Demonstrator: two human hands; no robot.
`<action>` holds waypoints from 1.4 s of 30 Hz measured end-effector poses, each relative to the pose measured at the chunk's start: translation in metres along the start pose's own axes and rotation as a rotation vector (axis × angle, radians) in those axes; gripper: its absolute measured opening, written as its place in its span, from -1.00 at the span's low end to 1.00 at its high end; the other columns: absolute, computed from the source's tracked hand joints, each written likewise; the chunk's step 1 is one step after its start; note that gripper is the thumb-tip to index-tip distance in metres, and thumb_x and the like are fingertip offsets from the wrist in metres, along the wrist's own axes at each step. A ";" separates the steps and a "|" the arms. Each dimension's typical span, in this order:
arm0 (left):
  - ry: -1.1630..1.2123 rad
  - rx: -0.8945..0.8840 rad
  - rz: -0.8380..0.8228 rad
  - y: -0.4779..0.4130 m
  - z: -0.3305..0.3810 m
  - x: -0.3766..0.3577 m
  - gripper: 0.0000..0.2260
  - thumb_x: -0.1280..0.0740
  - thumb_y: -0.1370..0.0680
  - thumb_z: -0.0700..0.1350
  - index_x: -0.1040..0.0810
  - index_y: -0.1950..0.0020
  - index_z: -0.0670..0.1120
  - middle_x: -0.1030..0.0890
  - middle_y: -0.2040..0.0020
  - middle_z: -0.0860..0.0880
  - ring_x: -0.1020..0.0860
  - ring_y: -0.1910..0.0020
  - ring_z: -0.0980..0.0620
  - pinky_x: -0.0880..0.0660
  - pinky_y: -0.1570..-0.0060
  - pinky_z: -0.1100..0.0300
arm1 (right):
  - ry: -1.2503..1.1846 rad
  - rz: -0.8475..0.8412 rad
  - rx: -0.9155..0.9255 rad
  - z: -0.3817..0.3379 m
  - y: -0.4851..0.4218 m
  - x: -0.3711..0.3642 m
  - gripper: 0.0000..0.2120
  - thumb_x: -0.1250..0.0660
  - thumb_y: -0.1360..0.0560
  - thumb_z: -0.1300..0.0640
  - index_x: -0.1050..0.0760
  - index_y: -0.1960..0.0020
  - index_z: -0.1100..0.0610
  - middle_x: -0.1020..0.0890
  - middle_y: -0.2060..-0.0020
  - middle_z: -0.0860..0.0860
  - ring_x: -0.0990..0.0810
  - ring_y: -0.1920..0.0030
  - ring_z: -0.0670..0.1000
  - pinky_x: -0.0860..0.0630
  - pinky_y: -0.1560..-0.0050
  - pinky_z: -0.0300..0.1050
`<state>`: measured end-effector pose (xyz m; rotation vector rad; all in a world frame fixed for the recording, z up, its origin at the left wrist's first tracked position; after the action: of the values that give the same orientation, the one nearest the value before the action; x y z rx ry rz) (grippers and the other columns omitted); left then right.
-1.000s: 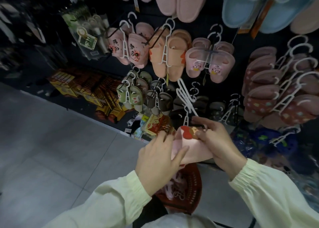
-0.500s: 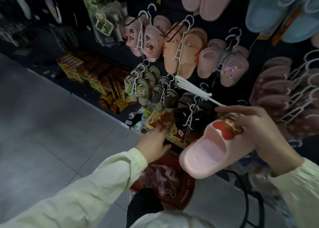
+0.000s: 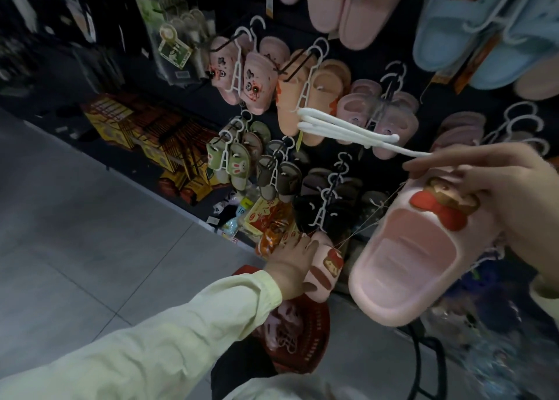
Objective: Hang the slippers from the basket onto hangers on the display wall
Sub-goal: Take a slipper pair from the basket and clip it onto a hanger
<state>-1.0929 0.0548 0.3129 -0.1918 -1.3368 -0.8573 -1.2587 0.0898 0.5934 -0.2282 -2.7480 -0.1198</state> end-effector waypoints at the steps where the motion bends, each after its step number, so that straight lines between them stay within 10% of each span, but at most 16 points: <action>1: 0.003 0.003 0.010 -0.001 0.000 0.001 -0.14 -0.44 -0.50 0.14 -0.03 -0.61 -0.09 -0.15 -0.57 -0.11 -0.14 -0.52 -0.16 -0.20 -0.47 -0.06 | -0.001 -0.013 0.005 -0.005 0.002 0.000 -0.48 -0.08 -0.31 0.51 -0.73 0.11 0.14 -0.73 0.13 0.15 -0.71 0.10 0.18 -0.65 0.14 -0.14; 18: -0.059 -0.174 0.020 0.006 0.019 -0.021 -0.24 -0.44 -0.41 -0.24 -0.21 -0.56 -0.09 -0.35 -0.46 -0.08 -0.28 -0.42 -0.14 -0.29 -0.39 -0.06 | -0.032 -0.134 0.148 -0.042 0.032 -0.002 -0.53 -0.14 -0.11 0.33 -0.74 0.17 0.12 -0.70 0.12 0.14 -0.69 0.06 0.03 -0.57 0.16 -0.31; 33: 0.009 -0.183 0.115 0.054 -0.012 0.077 -0.39 -0.20 -0.61 -0.23 -0.12 -0.62 0.06 -0.23 -0.56 0.05 -0.44 -0.36 -0.05 -0.46 -0.29 0.09 | 0.054 0.006 0.144 0.012 0.031 0.010 -0.43 -0.10 -0.42 0.57 -0.74 0.17 0.05 -0.70 0.07 0.04 -0.68 0.04 0.00 -0.59 0.05 -0.24; 42: -0.239 -0.311 0.333 0.093 -0.018 0.119 -0.74 -0.36 -0.46 -0.14 -0.64 -0.13 0.02 -0.67 0.06 0.06 -0.64 0.11 0.00 -0.61 0.24 0.06 | 0.285 0.010 0.212 0.031 0.023 0.007 -0.80 -0.41 -0.52 0.24 -0.71 -0.01 -0.02 -0.67 0.04 -0.21 -0.63 -0.03 -0.16 -0.52 -0.04 -0.35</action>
<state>-1.0211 0.0574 0.4471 -0.7587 -1.3365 -0.7694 -1.2720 0.1172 0.5686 -0.1530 -2.4523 0.1318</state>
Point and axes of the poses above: each hand's wrist, its own y-axis away from the middle knuckle, its own x-axis out of the back of the hand, z = x × y, the point moved 7 cm from there along -y, towards the middle knuckle
